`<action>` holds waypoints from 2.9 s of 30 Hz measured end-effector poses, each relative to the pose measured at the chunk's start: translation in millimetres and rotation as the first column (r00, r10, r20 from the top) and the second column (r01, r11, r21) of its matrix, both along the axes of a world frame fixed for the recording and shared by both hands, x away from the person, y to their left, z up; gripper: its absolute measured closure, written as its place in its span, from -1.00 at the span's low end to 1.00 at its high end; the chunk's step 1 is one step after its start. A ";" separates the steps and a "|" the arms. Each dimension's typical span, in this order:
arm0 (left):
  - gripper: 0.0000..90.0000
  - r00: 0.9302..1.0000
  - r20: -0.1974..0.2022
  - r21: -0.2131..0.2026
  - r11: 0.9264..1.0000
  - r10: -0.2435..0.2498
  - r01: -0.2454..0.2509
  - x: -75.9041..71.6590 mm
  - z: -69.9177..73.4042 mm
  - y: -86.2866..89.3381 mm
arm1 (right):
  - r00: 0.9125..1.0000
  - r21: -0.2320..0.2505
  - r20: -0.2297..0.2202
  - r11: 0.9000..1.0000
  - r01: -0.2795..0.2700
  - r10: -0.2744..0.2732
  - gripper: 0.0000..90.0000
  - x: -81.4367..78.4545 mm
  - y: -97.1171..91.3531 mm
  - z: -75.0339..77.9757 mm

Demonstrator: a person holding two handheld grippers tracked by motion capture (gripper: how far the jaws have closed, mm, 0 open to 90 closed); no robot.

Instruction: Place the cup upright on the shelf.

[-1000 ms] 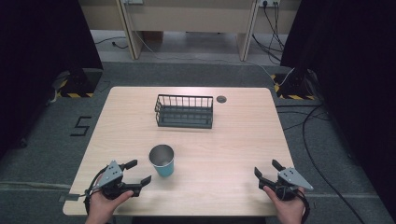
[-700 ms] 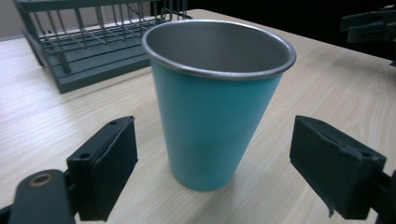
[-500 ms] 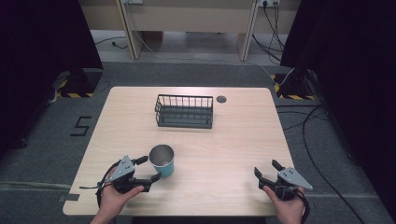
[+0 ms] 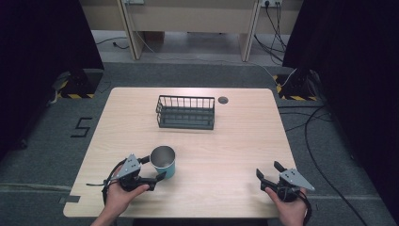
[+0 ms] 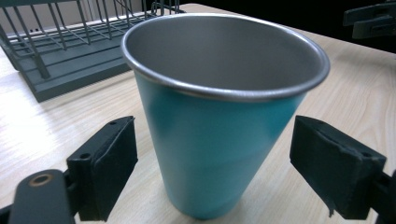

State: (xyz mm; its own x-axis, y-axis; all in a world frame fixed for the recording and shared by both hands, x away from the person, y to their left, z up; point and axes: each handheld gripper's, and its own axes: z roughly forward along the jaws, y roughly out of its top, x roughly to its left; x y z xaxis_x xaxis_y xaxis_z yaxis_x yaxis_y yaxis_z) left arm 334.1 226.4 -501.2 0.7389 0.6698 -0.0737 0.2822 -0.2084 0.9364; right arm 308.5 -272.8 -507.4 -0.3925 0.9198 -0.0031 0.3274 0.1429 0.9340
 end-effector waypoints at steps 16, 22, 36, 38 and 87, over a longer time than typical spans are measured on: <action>-0.68 1.000 -0.007 -0.006 1.000 -0.018 0.018 14.3 -1.6 -14.4 | 1.000 -0.007 -0.007 1.000 0.001 -0.001 -0.49 0.7 -0.3 -1.1; -0.65 1.000 0.009 -0.015 1.000 -0.017 0.017 13.4 -3.0 -13.2 | 1.000 -0.007 -0.007 1.000 0.005 -0.005 -0.49 0.8 -1.0 -1.0; -0.64 0.999 0.035 -0.035 0.999 -0.017 0.018 12.4 1.5 -13.2 | 1.000 -0.005 -0.006 1.000 0.004 -0.004 -0.49 1.1 -1.2 -1.2; -0.64 0.999 0.036 -0.039 0.999 -0.018 0.019 12.3 1.9 -13.4 | 1.000 -0.005 -0.007 1.000 0.004 -0.004 -0.49 1.1 -1.2 -1.3; -0.64 0.993 0.118 -0.117 0.993 0.026 -0.012 37.1 42.0 -11.5 | 1.000 0.003 -0.004 1.000 0.008 -0.008 -0.48 1.4 -1.3 -1.1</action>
State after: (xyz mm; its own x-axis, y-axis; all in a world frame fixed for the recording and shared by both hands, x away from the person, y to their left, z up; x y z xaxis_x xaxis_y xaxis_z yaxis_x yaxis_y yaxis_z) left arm 371.2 214.9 -459.2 0.7344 0.6757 -0.0640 0.1704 -0.0923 0.9810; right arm 310.0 -274.1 -508.5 -0.3848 0.9230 0.0011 0.3325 0.1375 0.9330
